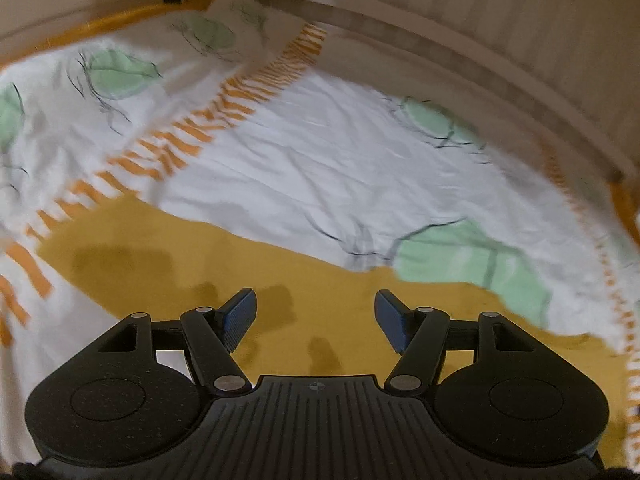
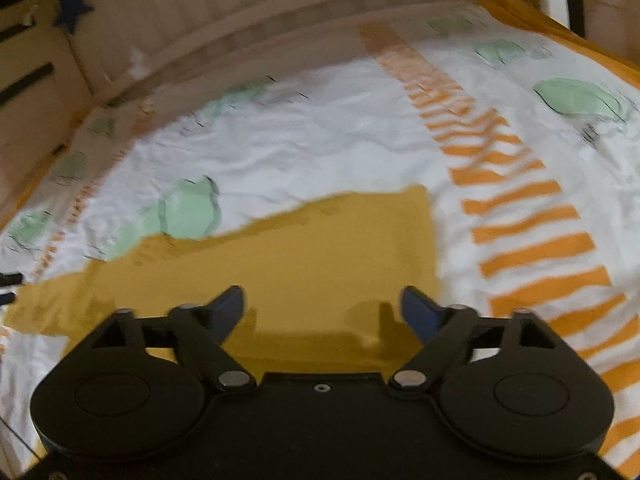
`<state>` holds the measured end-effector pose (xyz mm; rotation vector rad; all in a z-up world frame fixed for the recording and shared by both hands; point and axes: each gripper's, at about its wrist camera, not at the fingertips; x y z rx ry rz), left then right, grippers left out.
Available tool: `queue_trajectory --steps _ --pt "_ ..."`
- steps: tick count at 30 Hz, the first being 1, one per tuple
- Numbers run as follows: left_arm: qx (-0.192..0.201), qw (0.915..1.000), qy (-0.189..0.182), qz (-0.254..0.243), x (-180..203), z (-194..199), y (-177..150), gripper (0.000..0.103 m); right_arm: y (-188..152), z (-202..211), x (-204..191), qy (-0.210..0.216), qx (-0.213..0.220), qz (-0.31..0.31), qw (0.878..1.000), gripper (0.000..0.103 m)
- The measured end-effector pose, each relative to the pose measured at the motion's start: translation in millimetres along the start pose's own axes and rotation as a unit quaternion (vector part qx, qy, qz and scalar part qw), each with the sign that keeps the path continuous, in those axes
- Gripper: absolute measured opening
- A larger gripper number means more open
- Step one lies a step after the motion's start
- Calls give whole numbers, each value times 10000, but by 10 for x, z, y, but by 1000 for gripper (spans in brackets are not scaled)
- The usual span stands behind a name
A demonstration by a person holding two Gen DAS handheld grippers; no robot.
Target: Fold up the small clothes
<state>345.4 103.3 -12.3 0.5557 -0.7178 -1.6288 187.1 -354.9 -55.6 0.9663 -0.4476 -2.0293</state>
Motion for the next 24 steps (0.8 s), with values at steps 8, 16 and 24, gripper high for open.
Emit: queue_trajectory --steps 8,16,24 --pt "-16 9970 217 738 -544 -111 -102 63 -200 -25 -343 503 -241 375 9977 99" --pt "15 9874 729 1404 -1089 -184 -275 63 -499 -129 -578 606 -367 277 9971 99" --pt "238 9664 1060 2330 -1474 -142 -453 63 -660 25 -762 1135 1 817 9902 103"
Point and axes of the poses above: each gripper's, at about its wrist camera, not at the fingertips, and z roughly against the way its jaws point, x to its right, y to its top, and after that the axes turned 14 degrees about -z, right-handed
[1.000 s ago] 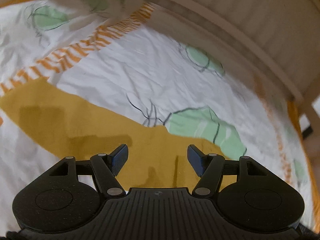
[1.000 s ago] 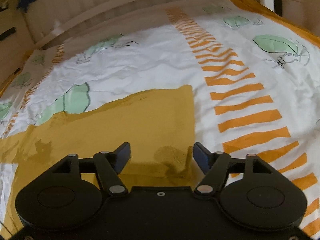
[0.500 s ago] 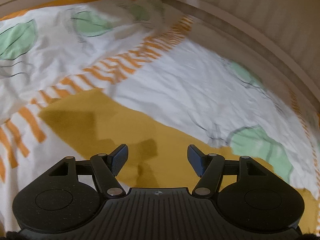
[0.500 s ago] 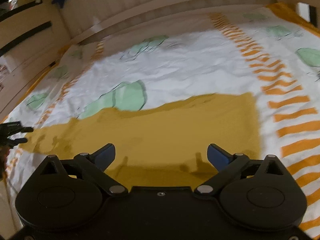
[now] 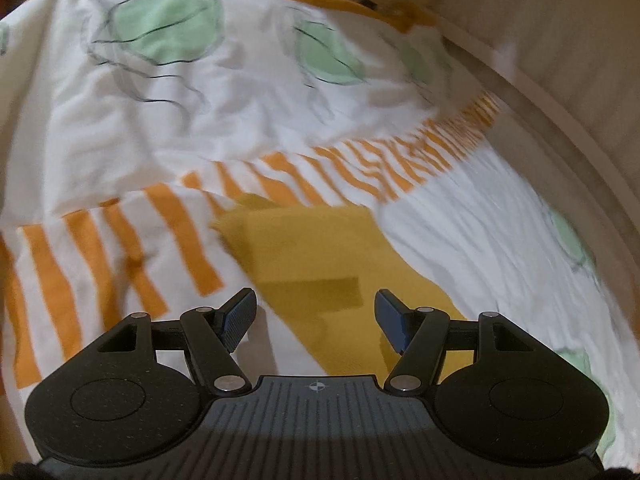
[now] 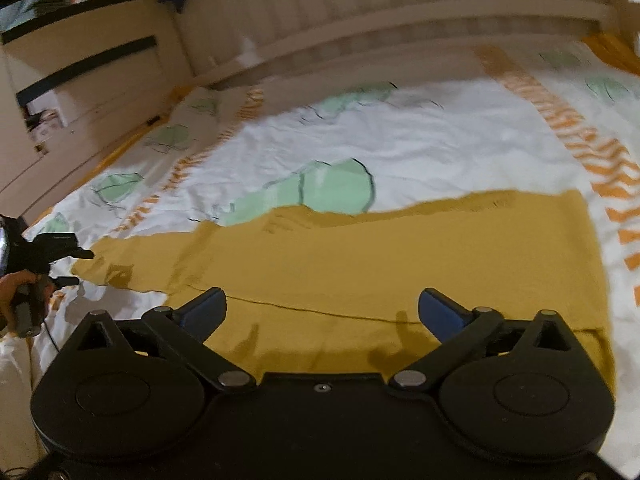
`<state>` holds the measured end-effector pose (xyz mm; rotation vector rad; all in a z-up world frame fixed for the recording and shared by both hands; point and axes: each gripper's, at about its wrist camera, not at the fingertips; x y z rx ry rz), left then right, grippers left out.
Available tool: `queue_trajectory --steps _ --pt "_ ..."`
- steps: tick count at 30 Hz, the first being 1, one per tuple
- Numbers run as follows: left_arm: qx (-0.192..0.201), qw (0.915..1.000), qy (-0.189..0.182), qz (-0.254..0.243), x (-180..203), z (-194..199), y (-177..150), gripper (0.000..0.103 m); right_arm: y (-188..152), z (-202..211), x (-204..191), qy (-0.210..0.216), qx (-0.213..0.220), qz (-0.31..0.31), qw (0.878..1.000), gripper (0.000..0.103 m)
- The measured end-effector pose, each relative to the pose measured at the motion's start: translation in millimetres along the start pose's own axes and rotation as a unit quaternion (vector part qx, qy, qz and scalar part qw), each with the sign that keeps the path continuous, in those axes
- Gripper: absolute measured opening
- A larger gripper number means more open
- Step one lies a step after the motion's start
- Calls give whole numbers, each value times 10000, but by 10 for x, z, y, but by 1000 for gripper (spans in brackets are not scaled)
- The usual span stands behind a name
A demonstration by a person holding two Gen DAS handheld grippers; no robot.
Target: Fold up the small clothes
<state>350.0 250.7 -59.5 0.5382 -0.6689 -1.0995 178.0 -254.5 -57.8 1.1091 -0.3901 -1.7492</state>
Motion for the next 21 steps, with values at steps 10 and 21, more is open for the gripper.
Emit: queue_trajectory --steps 10,21 --pt "-2 9976 -473 509 -135 -197 -47 64 -52 -77 31 69 -276 -301 9991 103" --pt "190 9945 -905 482 170 -62 35 11 -30 -76 60 77 -375 -446 9983 103"
Point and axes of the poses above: each gripper's, at about its wrist camera, not at the fingertips, and z roughly against the way its jaws point, x to its right, y to its top, and after that the axes turned 14 degrees about -z, right-handed
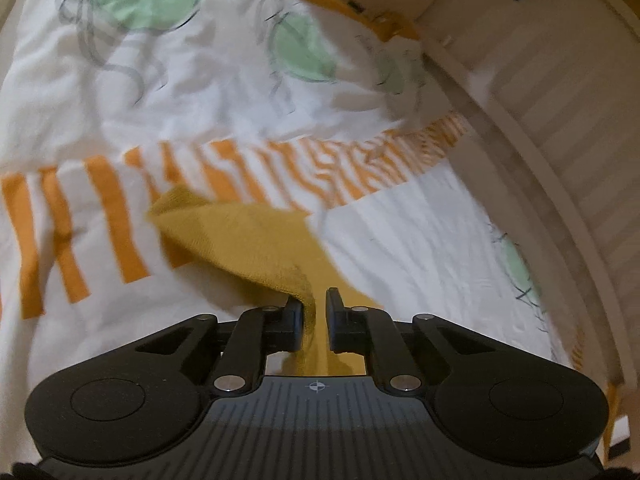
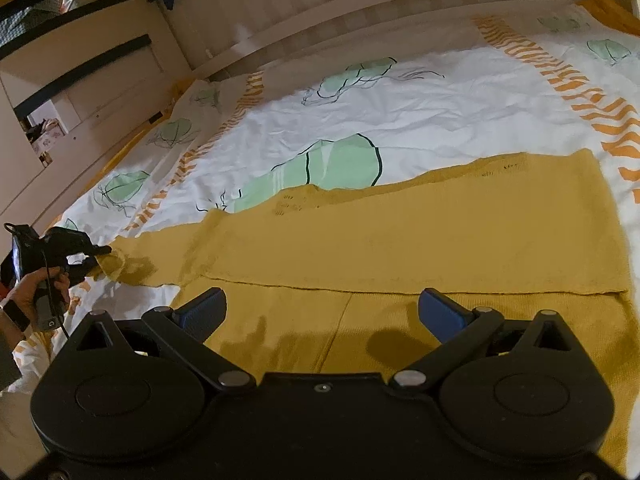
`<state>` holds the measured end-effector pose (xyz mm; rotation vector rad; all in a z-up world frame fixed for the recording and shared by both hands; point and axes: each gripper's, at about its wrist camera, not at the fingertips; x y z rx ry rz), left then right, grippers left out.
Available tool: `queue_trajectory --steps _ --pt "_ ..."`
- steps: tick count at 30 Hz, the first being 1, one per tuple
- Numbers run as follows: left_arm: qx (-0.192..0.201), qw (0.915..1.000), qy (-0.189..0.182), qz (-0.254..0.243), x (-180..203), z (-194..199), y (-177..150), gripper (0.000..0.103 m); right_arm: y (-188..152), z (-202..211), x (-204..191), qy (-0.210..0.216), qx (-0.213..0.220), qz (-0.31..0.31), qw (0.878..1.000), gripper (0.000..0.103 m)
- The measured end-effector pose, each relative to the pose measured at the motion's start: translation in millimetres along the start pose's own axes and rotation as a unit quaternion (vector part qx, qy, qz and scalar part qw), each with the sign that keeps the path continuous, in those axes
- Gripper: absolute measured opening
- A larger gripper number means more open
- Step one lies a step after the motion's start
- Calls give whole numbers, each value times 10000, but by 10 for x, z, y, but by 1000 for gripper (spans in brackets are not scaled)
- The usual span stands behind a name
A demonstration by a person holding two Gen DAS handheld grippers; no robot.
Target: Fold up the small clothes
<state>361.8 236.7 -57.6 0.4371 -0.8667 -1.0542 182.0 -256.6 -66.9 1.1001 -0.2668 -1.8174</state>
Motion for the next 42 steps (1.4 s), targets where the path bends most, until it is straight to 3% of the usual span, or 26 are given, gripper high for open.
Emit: queue_trajectory --steps 5,8,13,17,23,26,28,31,36,39,42 --pt "321 9966 -414 -636 552 218 92 10 69 11 31 -35 -20 -211 9998 103" --pt "413 9876 -814 -1277 1041 336 42 10 112 27 52 -44 -13 -330 9994 103" --pt "337 9645 -1483 -2159 1731 516 -240 10 186 79 98 -84 53 -495 9987 103" --pt "31 9442 -1985 -2629 2140 497 -584 10 240 100 153 -123 103 -676 9976 103" --pt "-434 9133 -2484 -3198 2457 376 -1046 10 283 114 219 -220 138 -794 9965 103" --pt "-713 8989 -2743 -3343 2508 335 -1206 16 293 107 246 -263 134 -810 9963 102" --pt "-883 8935 -2875 -3335 2509 360 -1248 20 301 103 265 -297 135 -812 9962 103" --pt "-928 9013 -2752 -3215 2441 380 -1180 21 313 107 269 -375 180 -747 9963 103" --pt "-957 9326 -1836 -2956 2160 396 -860 30 261 74 179 -555 203 -216 9980 103" --pt "-1093 9368 -1030 -3160 2014 335 -677 30 186 0 34 -767 134 353 9963 102" --pt "-1067 9382 -716 -3213 1919 318 -517 30 119 -52 -126 -796 99 748 9940 102"
Point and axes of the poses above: each gripper's, at about its wrist camera, not at the fingertips, and z roughly against the way its jaws point, x to its right, y to its top, and after that the axes turned 14 degrees about -z, right-handed
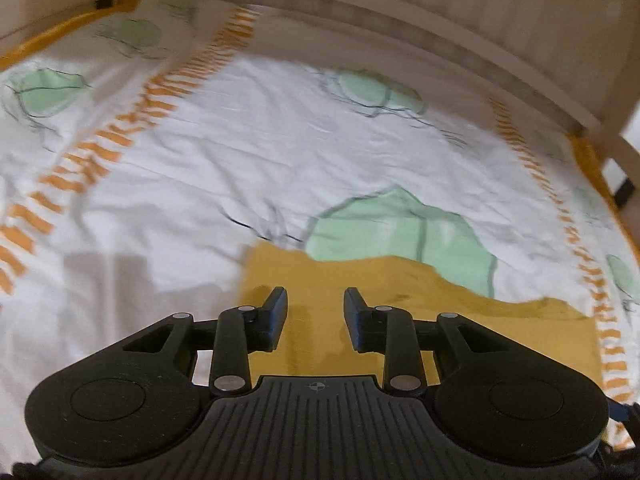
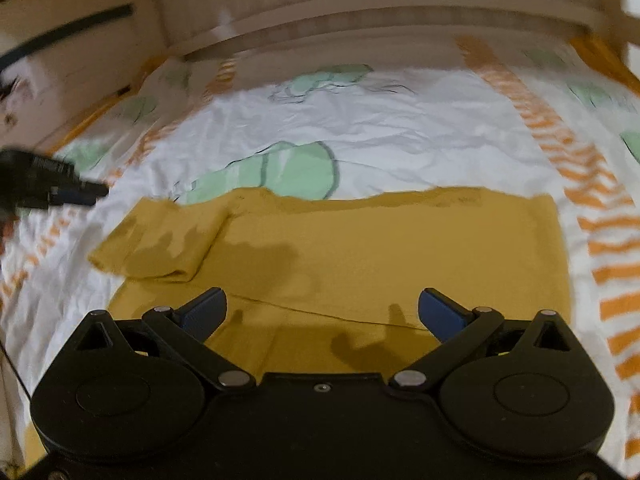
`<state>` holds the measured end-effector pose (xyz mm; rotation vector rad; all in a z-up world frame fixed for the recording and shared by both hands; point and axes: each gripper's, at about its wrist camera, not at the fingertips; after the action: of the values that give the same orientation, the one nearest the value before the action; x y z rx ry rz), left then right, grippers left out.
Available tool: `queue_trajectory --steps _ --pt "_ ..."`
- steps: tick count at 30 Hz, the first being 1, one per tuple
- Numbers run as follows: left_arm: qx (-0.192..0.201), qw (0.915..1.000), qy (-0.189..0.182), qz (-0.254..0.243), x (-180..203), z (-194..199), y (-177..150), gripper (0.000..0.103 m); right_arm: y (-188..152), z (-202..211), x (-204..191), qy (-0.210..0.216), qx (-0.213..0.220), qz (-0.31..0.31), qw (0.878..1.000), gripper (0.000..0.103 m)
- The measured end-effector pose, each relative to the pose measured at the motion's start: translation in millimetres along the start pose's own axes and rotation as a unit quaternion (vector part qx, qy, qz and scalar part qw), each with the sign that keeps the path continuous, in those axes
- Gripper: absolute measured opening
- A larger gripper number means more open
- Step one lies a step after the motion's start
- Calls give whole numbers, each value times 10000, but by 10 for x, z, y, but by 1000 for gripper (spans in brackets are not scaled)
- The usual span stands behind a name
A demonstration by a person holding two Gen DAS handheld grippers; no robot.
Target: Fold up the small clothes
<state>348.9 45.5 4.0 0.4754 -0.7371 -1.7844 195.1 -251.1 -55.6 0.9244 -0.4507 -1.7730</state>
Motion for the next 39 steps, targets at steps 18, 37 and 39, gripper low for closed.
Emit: queue_trajectory --steps 18,37,39 --pt "-130 9994 251 -220 -409 296 117 30 23 -953 -1872 323 -419 1182 9916 78" --pt "-8 9999 -8 116 -591 364 121 30 9 -1456 -1988 -131 -950 810 9921 13" --pt "-14 9999 -16 105 -583 356 121 30 137 -1326 -1820 -133 -852 618 9944 13"
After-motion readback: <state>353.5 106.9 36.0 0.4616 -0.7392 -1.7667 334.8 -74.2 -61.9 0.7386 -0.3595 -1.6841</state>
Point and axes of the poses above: each gripper's, at about its wrist camera, not at the fingertips, and z roughly against the way its jaws point, x to its right, y to its top, and after that the axes turned 14 degrees about -z, right-handed
